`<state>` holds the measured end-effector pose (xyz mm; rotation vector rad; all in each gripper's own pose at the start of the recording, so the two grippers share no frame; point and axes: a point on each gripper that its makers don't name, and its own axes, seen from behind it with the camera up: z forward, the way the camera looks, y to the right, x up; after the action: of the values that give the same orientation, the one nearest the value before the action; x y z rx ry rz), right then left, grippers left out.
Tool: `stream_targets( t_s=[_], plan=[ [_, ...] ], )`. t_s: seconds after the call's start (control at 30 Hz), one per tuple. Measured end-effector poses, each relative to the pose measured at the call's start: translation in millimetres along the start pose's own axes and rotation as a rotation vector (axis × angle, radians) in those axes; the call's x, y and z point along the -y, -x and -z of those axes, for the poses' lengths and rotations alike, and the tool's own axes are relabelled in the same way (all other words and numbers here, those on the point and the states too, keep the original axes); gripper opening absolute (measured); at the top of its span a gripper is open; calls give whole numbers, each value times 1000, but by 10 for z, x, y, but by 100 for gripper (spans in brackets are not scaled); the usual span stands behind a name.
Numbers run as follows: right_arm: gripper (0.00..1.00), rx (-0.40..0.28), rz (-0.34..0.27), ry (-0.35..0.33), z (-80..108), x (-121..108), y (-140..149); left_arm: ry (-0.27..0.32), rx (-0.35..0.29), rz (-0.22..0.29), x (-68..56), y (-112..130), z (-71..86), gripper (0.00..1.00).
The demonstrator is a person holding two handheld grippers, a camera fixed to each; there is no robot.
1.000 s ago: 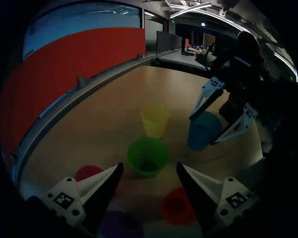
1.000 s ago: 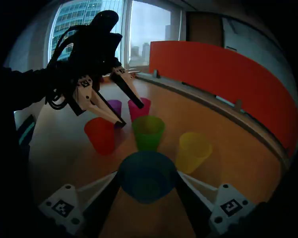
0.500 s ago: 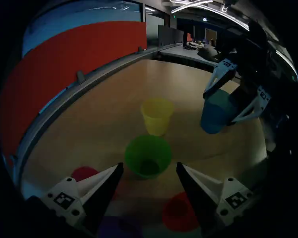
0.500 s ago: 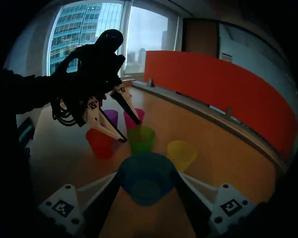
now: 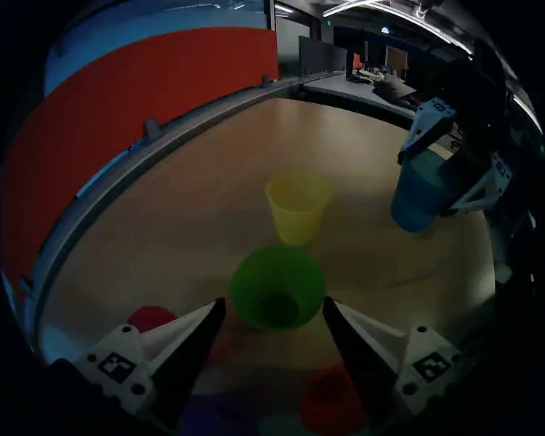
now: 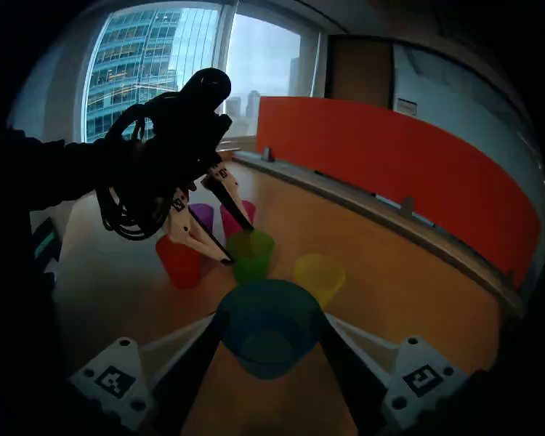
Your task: Pour water
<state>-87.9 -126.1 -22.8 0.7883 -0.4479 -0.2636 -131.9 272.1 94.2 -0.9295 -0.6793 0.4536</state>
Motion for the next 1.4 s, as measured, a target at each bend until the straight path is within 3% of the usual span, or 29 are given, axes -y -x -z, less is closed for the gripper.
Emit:
stream_targets(
  t_s=[0.77,1.1,1.4],
  plan=[
    [93,13,-7,7,17,-38,94,-35,37,8,-32,-27,-140,100],
    [93,16,-8,6,15,-37,103,-31,38,4,-57,-22,-125,89],
    [93,17,-7,6,9,-33,95,-23,35,6,-72,-21,-91,87]
  ],
)
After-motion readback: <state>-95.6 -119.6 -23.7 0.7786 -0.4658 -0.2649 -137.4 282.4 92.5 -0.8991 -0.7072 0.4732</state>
